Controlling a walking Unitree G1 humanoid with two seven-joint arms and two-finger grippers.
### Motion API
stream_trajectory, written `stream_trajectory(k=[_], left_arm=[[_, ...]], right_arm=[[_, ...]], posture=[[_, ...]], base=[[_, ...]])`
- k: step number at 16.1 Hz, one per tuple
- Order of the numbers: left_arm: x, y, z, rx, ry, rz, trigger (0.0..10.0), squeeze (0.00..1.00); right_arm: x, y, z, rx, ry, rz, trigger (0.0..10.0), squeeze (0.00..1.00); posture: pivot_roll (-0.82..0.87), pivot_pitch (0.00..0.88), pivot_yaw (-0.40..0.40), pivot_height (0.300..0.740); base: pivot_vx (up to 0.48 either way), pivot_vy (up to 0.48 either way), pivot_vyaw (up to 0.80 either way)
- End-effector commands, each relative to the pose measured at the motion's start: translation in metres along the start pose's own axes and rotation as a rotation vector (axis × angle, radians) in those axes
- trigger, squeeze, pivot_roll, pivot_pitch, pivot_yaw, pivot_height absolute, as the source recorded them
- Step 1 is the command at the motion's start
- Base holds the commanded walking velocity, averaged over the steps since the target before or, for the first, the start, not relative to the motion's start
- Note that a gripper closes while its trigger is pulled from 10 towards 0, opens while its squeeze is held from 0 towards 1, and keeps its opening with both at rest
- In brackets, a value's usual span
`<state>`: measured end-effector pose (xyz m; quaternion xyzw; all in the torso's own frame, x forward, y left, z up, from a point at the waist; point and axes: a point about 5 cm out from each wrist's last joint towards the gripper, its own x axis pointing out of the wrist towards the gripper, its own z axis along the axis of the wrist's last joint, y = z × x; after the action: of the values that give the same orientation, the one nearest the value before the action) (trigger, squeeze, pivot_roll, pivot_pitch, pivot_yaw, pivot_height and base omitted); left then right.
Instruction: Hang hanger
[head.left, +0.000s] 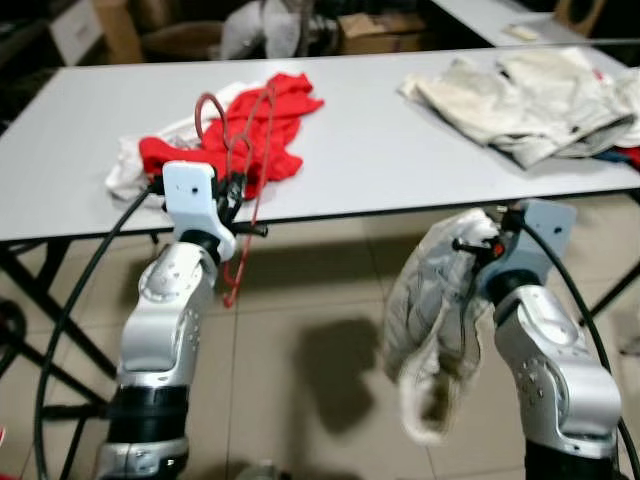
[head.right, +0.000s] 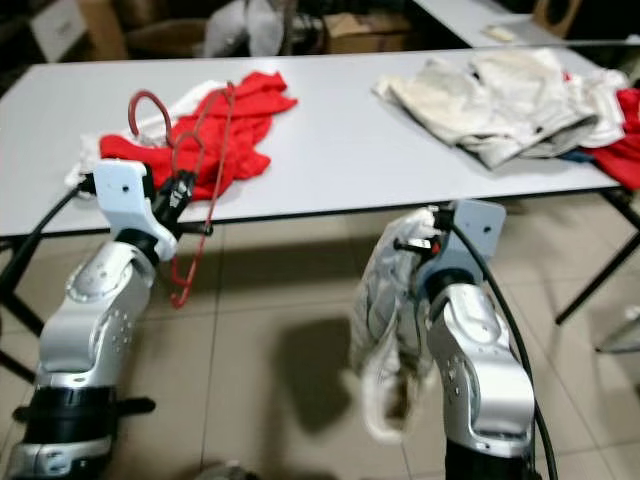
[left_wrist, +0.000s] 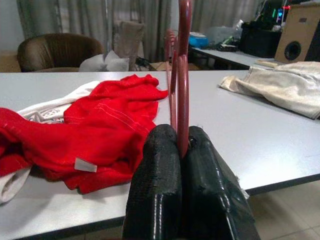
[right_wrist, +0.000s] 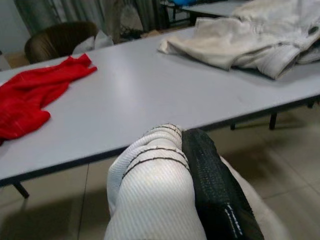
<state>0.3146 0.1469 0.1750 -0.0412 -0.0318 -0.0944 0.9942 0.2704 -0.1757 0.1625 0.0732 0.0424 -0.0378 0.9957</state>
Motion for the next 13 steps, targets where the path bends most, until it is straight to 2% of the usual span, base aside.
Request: stream_trajectory(k=[1, 3, 6, 11, 13], left_arm=[[0.001, -0.004, 0.001, -0.013, -0.003, -0.019, 10.0, 0.0], [0.0, -0.004, 0.001, -0.016, 0.001, -0.018, 10.0, 0.0], [-0.001, -0.006, 0.002, -0.033, -0.005, -0.037, 10.0, 0.0], [-0.004, -0.004, 0.0, -0.014, 0.009, -0.051, 10.0, 0.0], [-0.004, -0.005, 0.0, -0.011, 0.01, -0.052, 10.0, 0.0]], right_arm=[[-0.003, -0.001, 0.011, 0.006, -0.058, -0.002, 10.0, 0.0], [-0.004, 0.002, 0.01, 0.011, -0.054, 0.001, 10.0, 0.0], [-0.005, 0.003, 0.01, -0.008, -0.054, 0.01, 10.0, 0.0], [-0.007, -0.004, 0.018, -0.019, -0.082, -0.029, 10.0, 0.0], [-0.008, -0.007, 0.016, -0.001, -0.077, -0.044, 10.0, 0.0]], posture=[[-0.02, 0.015, 0.02, 0.74], [-0.02, 0.017, 0.02, 0.74], [-0.02, 0.022, 0.017, 0.74], [-0.04, 0.024, 0.023, 0.74], [-0.03, 0.017, 0.015, 0.74]], base=[[0.0, 0.0, 0.0], [0.0, 0.0, 0.0], [0.266, 0.0, 0.0], [0.285, 0.0, 0.8], [0.336, 0.0, 0.0]])
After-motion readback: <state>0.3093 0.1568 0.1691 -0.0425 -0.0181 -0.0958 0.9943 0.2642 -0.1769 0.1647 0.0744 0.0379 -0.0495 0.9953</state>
